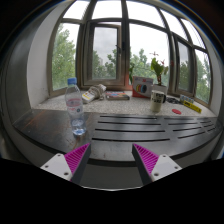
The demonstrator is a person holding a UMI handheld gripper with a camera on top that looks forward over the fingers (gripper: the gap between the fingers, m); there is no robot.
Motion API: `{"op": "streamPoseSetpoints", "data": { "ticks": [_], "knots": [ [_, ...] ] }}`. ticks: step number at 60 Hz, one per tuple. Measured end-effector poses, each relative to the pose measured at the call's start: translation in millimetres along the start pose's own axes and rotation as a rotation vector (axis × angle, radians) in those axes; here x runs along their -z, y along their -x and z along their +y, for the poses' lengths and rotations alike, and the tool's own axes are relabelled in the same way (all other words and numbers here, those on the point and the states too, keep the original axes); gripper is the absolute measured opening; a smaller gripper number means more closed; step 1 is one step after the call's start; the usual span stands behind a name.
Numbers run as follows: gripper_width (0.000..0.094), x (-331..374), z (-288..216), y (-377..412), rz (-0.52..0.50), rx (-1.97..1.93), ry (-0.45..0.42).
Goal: Pour water
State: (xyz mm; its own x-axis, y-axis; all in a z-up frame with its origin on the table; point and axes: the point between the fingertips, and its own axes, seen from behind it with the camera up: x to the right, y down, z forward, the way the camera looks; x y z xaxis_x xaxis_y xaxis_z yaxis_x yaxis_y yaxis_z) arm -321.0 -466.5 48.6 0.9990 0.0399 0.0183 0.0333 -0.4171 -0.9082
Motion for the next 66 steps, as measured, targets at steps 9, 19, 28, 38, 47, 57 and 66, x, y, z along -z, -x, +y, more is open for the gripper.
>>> {"op": "streamPoseSetpoints", "data": {
  "ticks": [9, 19, 28, 38, 47, 57, 66],
  "knots": [
    [0.0849, -56, -36, 90, -0.083, 0.002, -0.061],
    [0.0838, -116, -78, 135, -0.087, 0.013, -0.139],
    [0.0688, -155, -99, 147, -0.071, 0.024, -0.193],
    [0.0432, -167, -109, 142, -0.058, 0.025, -0.240],
    [0.0289, -170, -112, 140, -0.075, 0.027, -0.255],
    [0.0288, -161, -129, 141, -0.117, -0.007, -0.270],
    [0.0288, -130, -198, 141, -0.232, -0.150, -0.349]
  ]
}}
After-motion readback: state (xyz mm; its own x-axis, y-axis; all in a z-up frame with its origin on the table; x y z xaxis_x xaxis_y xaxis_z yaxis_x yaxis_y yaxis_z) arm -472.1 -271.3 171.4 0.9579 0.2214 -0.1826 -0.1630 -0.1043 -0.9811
